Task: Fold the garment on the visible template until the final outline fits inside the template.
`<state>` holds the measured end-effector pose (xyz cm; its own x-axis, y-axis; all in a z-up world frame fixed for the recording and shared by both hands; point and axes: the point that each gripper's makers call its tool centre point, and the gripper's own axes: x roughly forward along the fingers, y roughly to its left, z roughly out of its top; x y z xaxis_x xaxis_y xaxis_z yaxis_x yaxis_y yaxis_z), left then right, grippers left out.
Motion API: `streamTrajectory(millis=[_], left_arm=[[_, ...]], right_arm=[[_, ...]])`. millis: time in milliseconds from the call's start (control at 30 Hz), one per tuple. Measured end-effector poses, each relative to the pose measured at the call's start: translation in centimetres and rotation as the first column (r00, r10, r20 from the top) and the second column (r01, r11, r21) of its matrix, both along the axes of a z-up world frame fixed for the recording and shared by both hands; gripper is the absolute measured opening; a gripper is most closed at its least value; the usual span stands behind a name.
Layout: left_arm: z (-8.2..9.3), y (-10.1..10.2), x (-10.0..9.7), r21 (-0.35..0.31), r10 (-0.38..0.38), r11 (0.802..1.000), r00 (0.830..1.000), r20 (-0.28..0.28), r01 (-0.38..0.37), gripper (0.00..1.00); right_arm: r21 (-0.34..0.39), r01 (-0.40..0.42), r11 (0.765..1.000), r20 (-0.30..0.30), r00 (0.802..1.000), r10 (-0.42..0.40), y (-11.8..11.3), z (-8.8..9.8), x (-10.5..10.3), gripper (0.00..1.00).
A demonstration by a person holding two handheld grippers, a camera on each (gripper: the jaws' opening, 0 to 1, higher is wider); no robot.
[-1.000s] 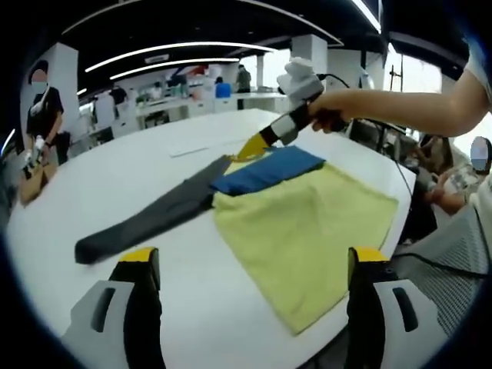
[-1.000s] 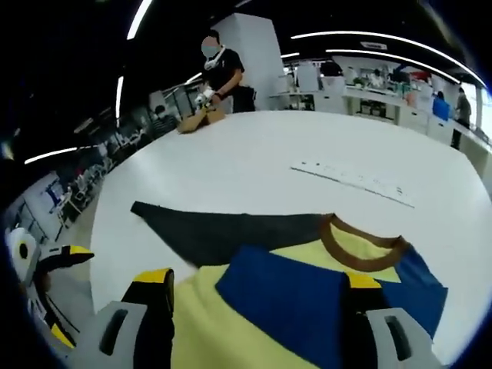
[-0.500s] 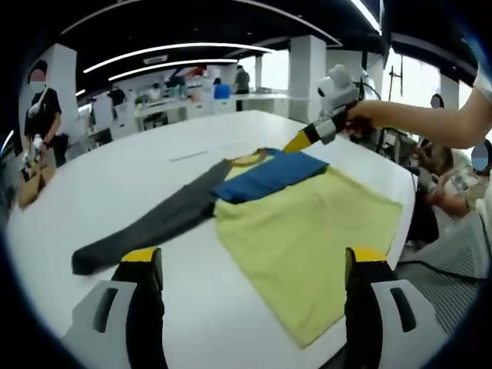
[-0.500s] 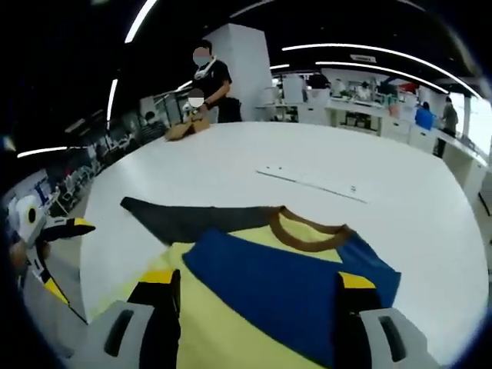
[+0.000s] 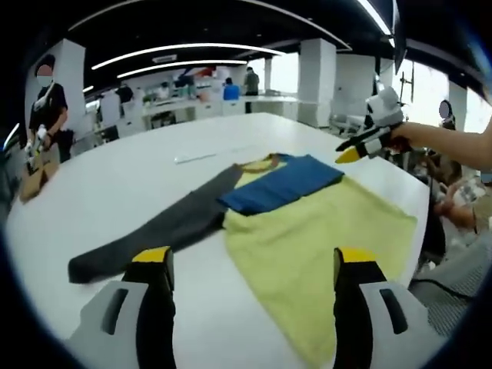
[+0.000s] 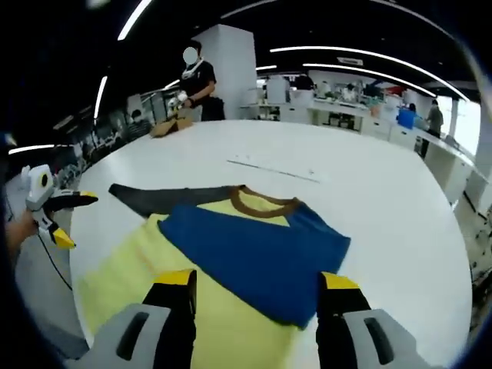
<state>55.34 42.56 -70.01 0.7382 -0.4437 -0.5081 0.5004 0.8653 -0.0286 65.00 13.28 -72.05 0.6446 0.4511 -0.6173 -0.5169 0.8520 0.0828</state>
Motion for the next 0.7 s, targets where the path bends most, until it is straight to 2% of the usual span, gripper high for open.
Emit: streamTrajectory(millis=[333, 533, 700], left_arm=[[-2.0, -0.4, 2.3, 0.004, 0.044, 0.999, 0.999, -0.02, -0.044, 0.63], [-3.3, -0.5, 3.9, 0.016, 0.055, 0.998, 0.998, -0.038, -0.054, 0.49], [-3.9, -0.7, 5.0, 0.037, 0.05, 0.998, 0.998, -0.038, -0.048, 0.42]], right_arm=[[-0.061, 0.092, 0.994, 0.011, 0.996, -0.091, -4.0, -2.1, -0.6, 0.29], [-0.076, 0.111, 0.991, -0.002, 0.994, -0.112, -5.0, -3.3, -0.8, 0.17], [-0.096, 0.103, 0.99, -0.014, 0.994, -0.105, -5.3, -4.6, -1.0, 0.08]])
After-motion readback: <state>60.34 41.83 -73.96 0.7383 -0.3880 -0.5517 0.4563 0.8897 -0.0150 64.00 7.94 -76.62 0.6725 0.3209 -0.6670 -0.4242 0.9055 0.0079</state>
